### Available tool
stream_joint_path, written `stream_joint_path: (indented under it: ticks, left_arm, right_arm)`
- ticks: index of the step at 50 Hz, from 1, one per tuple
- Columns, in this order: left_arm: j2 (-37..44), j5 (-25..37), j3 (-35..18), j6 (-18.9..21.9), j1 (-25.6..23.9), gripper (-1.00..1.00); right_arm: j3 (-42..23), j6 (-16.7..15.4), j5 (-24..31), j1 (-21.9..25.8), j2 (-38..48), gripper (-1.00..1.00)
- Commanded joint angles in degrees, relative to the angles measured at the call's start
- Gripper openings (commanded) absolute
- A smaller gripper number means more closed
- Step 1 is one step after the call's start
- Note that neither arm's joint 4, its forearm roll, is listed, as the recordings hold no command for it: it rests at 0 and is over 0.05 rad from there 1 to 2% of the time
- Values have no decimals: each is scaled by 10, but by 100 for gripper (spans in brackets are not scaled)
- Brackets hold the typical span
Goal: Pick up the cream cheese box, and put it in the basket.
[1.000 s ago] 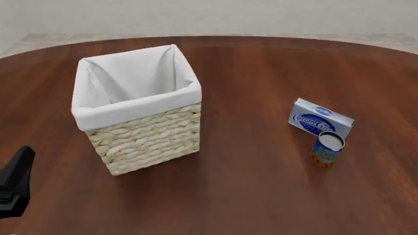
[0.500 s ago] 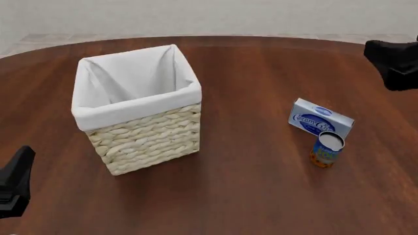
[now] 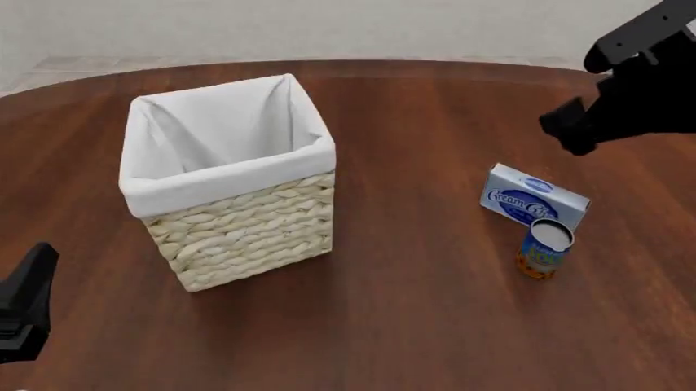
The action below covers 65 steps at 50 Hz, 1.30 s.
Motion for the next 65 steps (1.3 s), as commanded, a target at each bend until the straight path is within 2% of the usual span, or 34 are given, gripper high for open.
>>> stream_joint_path:
  ticks: [1, 3, 6, 8, 11, 13, 16, 20, 21, 23, 24, 29, 32, 34, 35, 37, 39, 40, 42, 46, 47, 50, 54, 57, 61, 62, 65]
  left_arm:
    - [0, 0, 0, 0, 0, 100]
    - [0, 0, 0, 0, 0, 100]
    - [0, 0, 0, 0, 0, 100]
    - [0, 0, 0, 0, 0, 100]
    - [0, 0, 0, 0, 0, 100]
    - [0, 0, 0, 0, 0, 100]
    - [0, 0, 0, 0, 0, 100]
    - [0, 0, 0, 0, 0, 100]
    - [0, 0, 0, 0, 0, 100]
    - [0, 0, 0, 0, 0, 100]
    - [0, 0, 0, 0, 0, 100]
    - [0, 0, 0, 0, 0, 100]
    - [0, 0, 0, 0, 0, 100]
    - [0, 0, 0, 0, 0, 100]
    - [0, 0, 0, 0, 0, 100]
    - [0, 0, 0, 0, 0, 100]
    - [0, 0, 0, 0, 0, 100]
    - [0, 0, 0, 0, 0, 100]
    - [0, 0, 0, 0, 0, 100]
    - [0, 0, 0, 0, 0, 100]
    - [0, 0, 0, 0, 0, 100]
    - [0, 0, 0, 0, 0, 100]
    - [0, 0, 0, 0, 0, 100]
    - [0, 0, 0, 0, 0, 100]
    - [0, 0, 0, 0, 0, 100]
    - [0, 0, 0, 0, 0, 100]
    - [0, 0, 0, 0, 0, 100]
  right_arm:
    - [-65, -47, 42, -27, 87, 100]
    - [-65, -66, 49, -28, 97, 100]
    - [-69, -72, 57, -28, 108, 100]
    - [-70, -96, 55, -38, 113, 100]
    - [-97, -80, 68, -32, 124, 100]
    - [-97, -94, 64, -37, 131, 100]
    - [-97, -86, 84, -22, 150, 100]
    - [-109, -102, 92, -35, 182, 100]
    - [-100, -119, 93, -28, 188, 100]
    - [-109, -126, 99, -43, 208, 100]
    - [-113, -140, 101, -52, 219, 100]
    - [-146, -132, 112, -52, 244, 100]
    - [-146, -148, 113, -50, 259, 100]
    - [-141, -171, 106, -51, 265, 100]
    - [-151, -170, 109, -57, 273, 100]
    - [-136, -217, 98, -68, 276, 100]
    - [-139, -224, 95, -73, 278, 100]
    - [-155, -211, 103, -69, 286, 100]
    - [-159, -212, 107, -62, 291, 100]
    - [-155, -253, 101, -79, 306, 100]
    - [-185, -238, 113, -76, 323, 100]
    - [-196, -229, 118, -72, 336, 100]
    - [-198, -229, 117, -68, 353, 100]
    - [-217, -217, 122, -61, 368, 100]
    - [-224, -219, 123, -60, 382, 100]
    - [-224, -229, 120, -63, 388, 100]
    - [-234, -219, 128, -59, 394, 100]
